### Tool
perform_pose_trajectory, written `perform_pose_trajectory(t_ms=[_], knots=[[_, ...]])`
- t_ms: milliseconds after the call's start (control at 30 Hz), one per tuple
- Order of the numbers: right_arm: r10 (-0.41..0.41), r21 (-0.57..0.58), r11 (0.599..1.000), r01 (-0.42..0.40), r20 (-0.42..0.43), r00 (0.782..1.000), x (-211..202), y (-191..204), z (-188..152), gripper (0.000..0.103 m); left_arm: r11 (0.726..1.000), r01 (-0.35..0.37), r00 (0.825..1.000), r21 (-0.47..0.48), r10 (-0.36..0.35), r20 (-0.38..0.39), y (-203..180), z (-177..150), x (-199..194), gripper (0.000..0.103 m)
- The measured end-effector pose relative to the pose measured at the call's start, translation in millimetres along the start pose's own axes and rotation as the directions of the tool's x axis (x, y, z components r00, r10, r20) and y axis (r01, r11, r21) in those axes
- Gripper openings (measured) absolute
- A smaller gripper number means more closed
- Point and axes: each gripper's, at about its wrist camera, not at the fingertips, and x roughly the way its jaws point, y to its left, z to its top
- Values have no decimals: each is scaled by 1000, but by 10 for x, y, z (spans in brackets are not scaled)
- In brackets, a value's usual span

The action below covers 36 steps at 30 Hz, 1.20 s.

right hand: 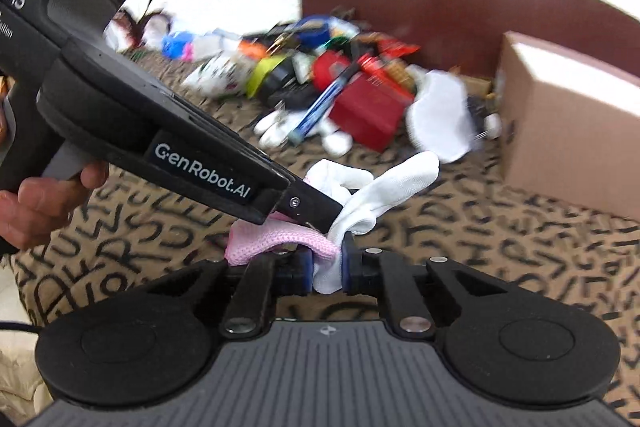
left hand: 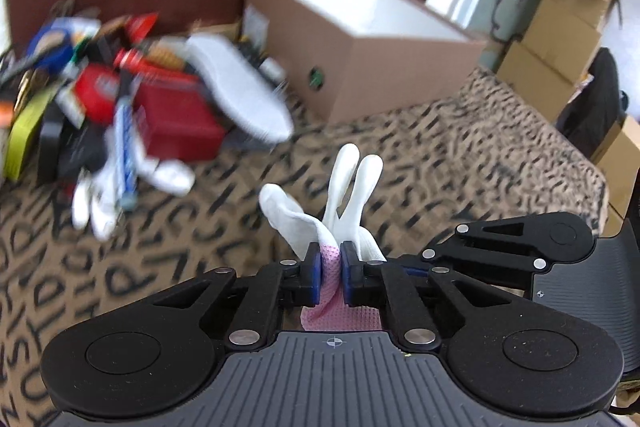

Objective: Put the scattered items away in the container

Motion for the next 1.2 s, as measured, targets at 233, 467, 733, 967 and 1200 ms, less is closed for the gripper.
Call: perform_pose_trajectory(t_ms=[233, 467, 733, 967, 1200], knots=[[-87, 42, 996, 82, 139, 986, -385, -497, 327, 15, 995, 60, 991, 78, -69, 111, -388, 652, -46, 25], [-176, 26, 984, 175, 250, 952, -588, -984, 760, 15, 986, 62, 971, 153, -96, 220, -730, 1353, -21, 25], [-271, 14, 961, 277, 267, 925, -417, -1632, 1160, 15, 987, 144, 959, 69, -157, 238, -720, 2127, 432, 25], [-324, -3, 943, 332, 208, 923, -104, -2180, 1172, 15, 984, 174, 971, 20, -175, 162, -658, 2558, 1231, 26], [-343, -29, 936, 350, 139, 929, 212, -2665, 1107, 15, 990, 140, 987, 20, -142, 78, -698, 2798, 1958, 28]])
